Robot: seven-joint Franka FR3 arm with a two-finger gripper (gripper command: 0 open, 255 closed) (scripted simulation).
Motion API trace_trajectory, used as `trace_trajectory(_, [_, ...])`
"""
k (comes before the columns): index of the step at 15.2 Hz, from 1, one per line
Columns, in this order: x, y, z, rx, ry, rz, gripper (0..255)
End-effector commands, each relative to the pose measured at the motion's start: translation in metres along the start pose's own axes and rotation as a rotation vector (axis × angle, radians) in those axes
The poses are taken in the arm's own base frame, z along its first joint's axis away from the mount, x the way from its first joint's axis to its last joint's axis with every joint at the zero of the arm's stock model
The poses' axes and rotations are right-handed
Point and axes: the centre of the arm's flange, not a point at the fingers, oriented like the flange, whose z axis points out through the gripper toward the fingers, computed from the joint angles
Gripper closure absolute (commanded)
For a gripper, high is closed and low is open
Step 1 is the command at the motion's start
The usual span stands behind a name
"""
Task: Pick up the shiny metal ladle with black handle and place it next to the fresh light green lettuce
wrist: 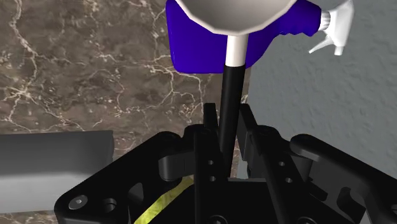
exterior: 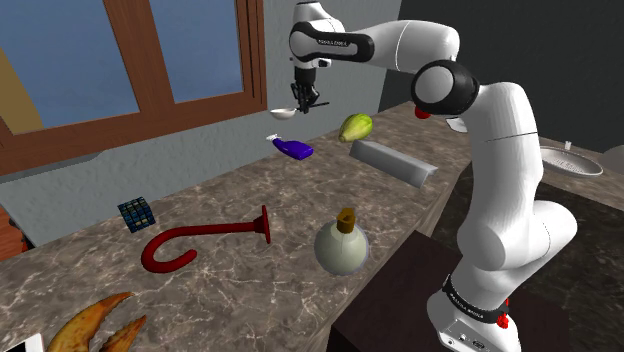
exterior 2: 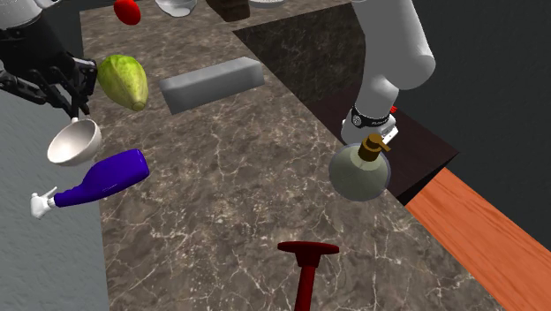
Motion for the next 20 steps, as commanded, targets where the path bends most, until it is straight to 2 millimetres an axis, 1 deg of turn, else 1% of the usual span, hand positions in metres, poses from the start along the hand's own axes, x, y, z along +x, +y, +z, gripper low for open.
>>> trace_trajectory(1, [0.003, -0.001, 0.009, 0.0, 0.0, 0.0, 255])
trace_trajectory(20, [-0.008, 0.009, 0.108, 0.0, 0.0, 0.0, 255])
